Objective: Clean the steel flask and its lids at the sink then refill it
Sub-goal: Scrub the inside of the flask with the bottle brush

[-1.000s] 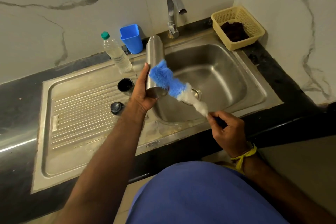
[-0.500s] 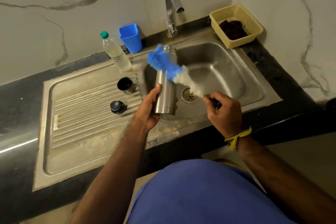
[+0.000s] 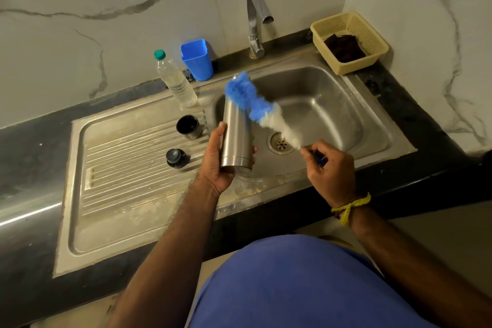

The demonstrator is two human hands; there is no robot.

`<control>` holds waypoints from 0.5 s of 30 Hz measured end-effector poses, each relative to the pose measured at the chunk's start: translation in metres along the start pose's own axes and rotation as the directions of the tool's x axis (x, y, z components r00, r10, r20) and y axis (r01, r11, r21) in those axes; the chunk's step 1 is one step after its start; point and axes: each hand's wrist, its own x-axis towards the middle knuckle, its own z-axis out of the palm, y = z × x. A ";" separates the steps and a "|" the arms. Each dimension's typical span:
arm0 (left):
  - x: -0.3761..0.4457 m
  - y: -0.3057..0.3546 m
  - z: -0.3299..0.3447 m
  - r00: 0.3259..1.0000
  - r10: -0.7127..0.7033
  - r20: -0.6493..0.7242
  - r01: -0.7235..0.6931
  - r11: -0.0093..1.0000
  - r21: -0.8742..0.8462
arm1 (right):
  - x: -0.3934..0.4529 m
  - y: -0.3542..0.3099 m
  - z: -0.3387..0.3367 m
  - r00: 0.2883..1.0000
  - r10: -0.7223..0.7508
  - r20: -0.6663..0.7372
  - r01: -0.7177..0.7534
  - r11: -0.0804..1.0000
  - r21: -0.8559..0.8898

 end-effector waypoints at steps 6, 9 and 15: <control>0.010 0.011 0.002 1.000 0.025 -0.005 -0.025 1.000 -0.007 | -0.024 0.001 0.000 0.999 0.006 0.047 -0.008 0.999 0.050; 0.016 0.017 0.003 0.999 0.030 -0.040 -0.030 1.000 0.002 | -0.028 0.000 -0.003 0.999 -0.022 0.036 0.020 0.998 0.052; 0.031 0.036 0.010 0.994 0.067 -0.090 -0.063 0.997 0.047 | -0.030 0.010 -0.003 0.992 -0.086 0.090 0.081 0.995 0.061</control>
